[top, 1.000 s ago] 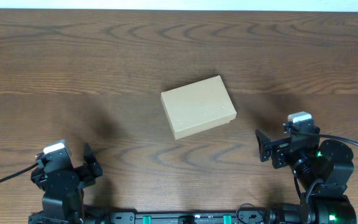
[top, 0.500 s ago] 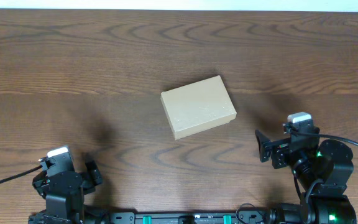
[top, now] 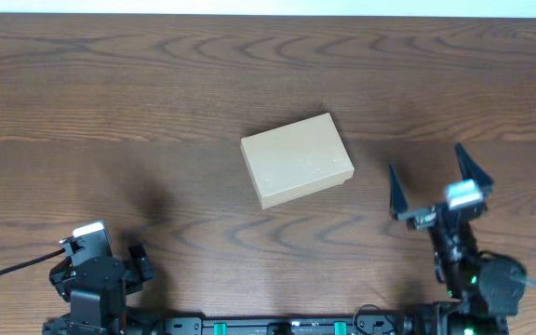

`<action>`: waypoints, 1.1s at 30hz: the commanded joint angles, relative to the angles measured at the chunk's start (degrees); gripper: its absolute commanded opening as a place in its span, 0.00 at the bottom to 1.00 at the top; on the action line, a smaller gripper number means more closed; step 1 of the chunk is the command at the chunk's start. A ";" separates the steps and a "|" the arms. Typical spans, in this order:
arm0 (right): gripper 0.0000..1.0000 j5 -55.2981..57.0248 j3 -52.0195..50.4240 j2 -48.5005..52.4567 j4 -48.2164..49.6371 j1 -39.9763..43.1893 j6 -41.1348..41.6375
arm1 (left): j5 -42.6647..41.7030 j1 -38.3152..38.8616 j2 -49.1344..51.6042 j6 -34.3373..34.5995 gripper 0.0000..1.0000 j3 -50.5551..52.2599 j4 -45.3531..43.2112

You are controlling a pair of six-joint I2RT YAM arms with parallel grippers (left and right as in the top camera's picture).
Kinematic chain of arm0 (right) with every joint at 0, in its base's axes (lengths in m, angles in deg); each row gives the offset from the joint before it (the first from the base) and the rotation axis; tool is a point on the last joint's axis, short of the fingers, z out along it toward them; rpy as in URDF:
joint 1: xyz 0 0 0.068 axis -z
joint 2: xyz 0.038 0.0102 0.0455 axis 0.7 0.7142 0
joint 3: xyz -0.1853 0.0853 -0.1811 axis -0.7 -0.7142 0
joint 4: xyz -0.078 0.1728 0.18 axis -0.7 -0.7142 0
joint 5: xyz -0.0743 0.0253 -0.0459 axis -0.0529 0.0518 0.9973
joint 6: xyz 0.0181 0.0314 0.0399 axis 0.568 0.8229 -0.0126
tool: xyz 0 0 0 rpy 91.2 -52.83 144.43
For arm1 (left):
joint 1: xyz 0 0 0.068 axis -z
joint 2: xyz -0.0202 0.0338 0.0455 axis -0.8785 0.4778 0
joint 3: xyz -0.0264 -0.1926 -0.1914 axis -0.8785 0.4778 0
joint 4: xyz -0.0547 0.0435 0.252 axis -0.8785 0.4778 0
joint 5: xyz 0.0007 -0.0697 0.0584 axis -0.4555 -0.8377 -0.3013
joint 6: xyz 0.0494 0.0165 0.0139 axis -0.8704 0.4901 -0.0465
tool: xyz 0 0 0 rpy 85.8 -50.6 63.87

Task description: Pack container

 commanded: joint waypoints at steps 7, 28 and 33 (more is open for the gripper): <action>0.99 9.62 -13.25 -10.97 9.18 -3.82 0.46 | 0.00 0.26 -0.37 -0.66 0.95 0.09 0.09; 0.99 14.97 -17.81 -16.13 -3.23 -5.07 0.26 | -0.02 0.26 -0.37 -0.66 0.95 0.09 0.09; 0.99 14.58 -17.84 -16.13 -4.63 -5.14 -0.55 | -0.02 0.26 -0.37 -0.66 0.95 0.09 0.09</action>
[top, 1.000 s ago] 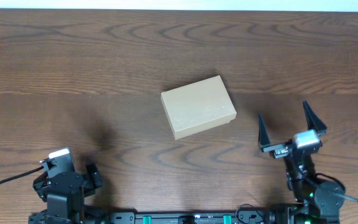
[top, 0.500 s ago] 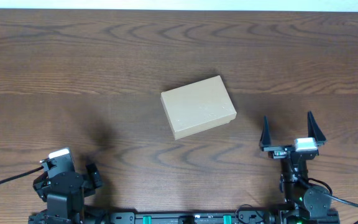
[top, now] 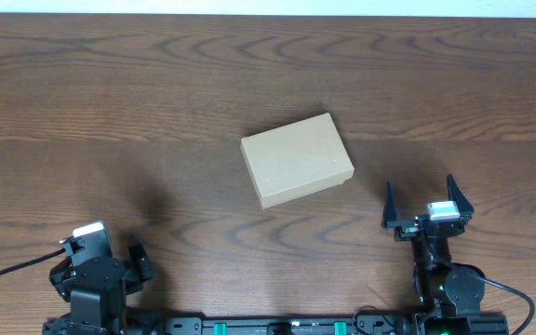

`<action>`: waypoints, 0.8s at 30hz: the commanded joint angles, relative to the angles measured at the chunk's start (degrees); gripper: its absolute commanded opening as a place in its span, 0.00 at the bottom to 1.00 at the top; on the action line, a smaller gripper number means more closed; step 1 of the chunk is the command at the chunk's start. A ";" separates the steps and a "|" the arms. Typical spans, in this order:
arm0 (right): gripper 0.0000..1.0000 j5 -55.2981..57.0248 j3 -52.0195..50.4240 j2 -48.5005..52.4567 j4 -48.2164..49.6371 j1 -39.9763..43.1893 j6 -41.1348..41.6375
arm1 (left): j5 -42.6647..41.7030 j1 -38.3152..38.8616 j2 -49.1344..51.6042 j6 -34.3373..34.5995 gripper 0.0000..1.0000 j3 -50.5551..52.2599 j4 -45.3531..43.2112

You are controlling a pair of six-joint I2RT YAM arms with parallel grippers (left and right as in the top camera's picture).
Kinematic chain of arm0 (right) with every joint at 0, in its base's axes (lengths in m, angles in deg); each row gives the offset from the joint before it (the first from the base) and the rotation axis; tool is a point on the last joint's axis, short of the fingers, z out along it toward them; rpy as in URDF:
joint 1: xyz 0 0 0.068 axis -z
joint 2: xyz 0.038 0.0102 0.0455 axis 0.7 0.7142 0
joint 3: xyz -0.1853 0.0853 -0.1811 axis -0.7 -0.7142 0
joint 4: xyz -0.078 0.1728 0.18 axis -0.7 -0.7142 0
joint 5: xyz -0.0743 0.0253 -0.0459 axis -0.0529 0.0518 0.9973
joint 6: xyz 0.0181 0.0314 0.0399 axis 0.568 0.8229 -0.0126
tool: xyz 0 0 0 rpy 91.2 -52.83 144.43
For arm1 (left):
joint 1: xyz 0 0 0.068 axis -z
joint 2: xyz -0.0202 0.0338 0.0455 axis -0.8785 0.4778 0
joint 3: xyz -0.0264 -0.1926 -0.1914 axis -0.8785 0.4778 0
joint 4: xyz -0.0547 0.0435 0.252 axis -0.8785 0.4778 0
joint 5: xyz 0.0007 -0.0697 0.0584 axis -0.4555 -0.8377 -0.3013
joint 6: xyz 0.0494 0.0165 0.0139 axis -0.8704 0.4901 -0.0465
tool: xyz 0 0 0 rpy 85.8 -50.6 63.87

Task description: Pack container

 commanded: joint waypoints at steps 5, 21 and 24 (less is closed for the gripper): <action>0.98 -2.75 -0.17 -0.44 -7.08 -0.90 -0.68 | -0.02 0.26 -0.37 -0.66 0.95 0.09 0.07; 0.99 -3.98 -0.15 -0.42 -8.17 -1.40 -0.02 | -0.02 0.26 -0.37 -0.66 0.95 0.09 0.07; 0.99 -3.98 -0.15 -0.42 -8.17 -1.42 -0.02 | -0.02 0.26 -0.37 -0.66 0.96 0.09 0.07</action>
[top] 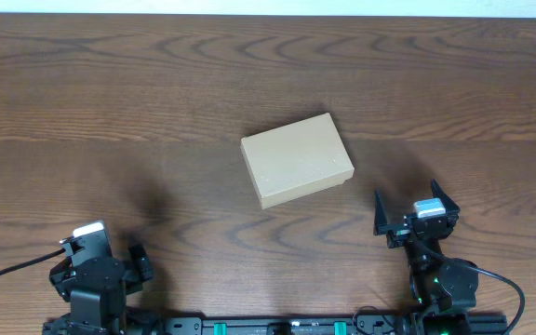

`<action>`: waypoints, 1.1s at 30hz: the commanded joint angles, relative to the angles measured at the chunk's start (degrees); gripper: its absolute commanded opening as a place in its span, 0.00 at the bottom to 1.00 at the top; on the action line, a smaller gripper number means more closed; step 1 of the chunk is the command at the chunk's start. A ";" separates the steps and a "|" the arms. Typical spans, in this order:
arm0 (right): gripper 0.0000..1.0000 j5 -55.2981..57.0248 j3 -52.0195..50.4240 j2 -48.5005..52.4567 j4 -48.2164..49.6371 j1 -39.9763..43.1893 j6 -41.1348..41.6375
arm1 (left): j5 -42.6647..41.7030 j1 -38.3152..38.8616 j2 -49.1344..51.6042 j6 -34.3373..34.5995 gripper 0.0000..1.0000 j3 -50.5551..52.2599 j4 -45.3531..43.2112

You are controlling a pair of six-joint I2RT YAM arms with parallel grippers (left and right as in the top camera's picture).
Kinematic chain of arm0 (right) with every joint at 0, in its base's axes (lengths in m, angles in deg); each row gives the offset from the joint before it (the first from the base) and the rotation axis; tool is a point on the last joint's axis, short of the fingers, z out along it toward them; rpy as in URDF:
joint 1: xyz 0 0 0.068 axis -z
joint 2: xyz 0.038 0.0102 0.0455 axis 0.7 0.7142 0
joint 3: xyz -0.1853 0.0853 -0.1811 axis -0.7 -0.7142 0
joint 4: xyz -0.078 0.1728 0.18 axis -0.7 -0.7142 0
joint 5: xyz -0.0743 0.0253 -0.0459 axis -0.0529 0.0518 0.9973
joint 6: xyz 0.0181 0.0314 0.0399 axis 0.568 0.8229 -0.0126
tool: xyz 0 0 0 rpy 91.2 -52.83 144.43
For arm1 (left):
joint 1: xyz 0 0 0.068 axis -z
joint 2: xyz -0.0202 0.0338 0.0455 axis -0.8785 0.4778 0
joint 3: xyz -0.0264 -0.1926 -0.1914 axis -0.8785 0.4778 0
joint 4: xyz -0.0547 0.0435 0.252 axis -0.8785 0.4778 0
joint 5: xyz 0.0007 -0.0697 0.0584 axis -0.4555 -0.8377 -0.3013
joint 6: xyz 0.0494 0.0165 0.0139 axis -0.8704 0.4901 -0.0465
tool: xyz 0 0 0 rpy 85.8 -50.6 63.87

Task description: Pack container

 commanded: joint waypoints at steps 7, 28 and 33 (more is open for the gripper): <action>0.99 -0.79 -0.11 -0.37 -0.22 -0.66 -0.02 | -0.02 0.26 -0.37 -0.66 0.95 0.09 0.07; 0.99 -0.79 -0.11 -0.35 -0.22 -0.66 -0.02 | 1.14 0.22 -0.37 -1.53 0.95 0.09 -0.37; 0.99 -0.79 -0.11 -0.35 -0.22 -0.66 -0.02 | 1.57 -0.90 -0.39 -2.25 0.95 1.07 -19.02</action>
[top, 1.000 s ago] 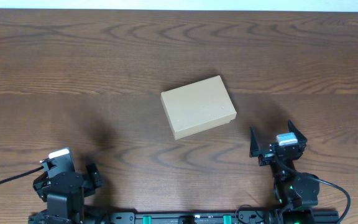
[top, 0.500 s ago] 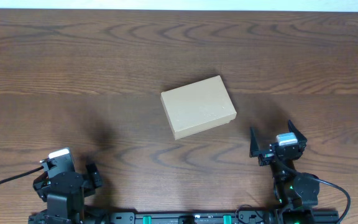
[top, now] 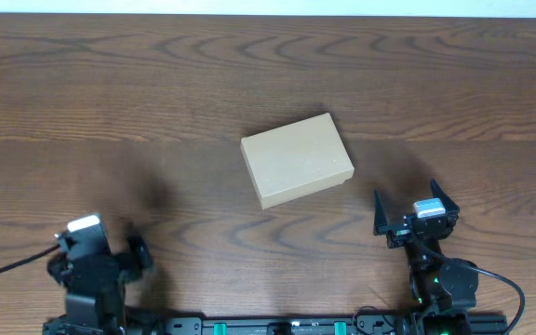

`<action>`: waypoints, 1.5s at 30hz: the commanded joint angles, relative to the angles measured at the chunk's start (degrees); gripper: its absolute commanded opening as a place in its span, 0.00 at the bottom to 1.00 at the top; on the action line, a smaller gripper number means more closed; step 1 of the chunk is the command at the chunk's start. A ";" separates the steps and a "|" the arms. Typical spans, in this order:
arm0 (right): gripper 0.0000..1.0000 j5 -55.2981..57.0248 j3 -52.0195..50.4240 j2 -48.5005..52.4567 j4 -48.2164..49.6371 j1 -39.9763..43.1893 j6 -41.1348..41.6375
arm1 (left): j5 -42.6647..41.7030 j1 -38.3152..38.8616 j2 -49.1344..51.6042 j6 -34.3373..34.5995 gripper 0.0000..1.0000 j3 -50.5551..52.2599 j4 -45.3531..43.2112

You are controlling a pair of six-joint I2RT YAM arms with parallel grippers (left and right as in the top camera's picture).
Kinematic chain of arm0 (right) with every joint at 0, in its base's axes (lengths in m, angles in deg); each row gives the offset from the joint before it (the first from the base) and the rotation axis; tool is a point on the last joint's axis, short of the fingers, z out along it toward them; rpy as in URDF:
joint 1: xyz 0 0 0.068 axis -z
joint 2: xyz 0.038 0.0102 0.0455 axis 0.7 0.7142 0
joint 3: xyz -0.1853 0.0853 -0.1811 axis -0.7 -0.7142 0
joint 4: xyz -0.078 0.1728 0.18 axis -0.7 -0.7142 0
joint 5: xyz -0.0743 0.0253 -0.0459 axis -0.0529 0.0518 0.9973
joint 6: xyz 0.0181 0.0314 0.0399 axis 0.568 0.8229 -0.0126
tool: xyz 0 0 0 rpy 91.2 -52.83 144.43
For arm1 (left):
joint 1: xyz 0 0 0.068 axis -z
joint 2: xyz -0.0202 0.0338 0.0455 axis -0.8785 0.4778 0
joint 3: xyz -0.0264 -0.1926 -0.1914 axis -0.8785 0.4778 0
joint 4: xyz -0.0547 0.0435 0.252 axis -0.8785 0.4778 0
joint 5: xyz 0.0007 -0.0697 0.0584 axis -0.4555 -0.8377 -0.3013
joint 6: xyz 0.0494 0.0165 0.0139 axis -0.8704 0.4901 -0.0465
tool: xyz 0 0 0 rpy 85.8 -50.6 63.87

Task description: Pack container

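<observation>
A tan cardboard box (top: 297,159), lid closed, lies flat near the middle of the wooden table (top: 110,102). My right gripper (top: 408,207) stands open at the near right, below and to the right of the box, nothing between its fingers. My left gripper (top: 138,256) sits at the near left, folded back over its base; its fingers look close together, but this view does not show their state clearly.
Black arm bases and a rail with green tabs (top: 277,326) line the near edge. A black cable (top: 7,270) runs off to the left from the left arm.
The left arm has shifted slightly and looks a little blurred. The right gripper and the box stay where they were.
The right gripper first stood open at the right, level with the box's lower edge. It then sat lower and nearer the front edge, then lower again and slightly left, where it remains. The box never moved; the left arm stirred only now.
</observation>
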 commanded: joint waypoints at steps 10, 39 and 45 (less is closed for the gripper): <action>0.99 -0.61 -0.11 -0.35 -0.22 -0.63 -0.02 | -3.06 -6.38 -0.39 -7.82 0.95 20.17 -59.80; 0.99 -0.61 -0.11 -0.35 -0.22 -0.66 -0.02 | -16.50 -13.29 -12.04 -7.85 0.95 33.53 -55.87; 0.99 -0.61 -0.11 -0.35 -0.22 -0.66 -0.02 | -24.30 -13.55 -12.79 -7.85 0.95 33.53 -49.72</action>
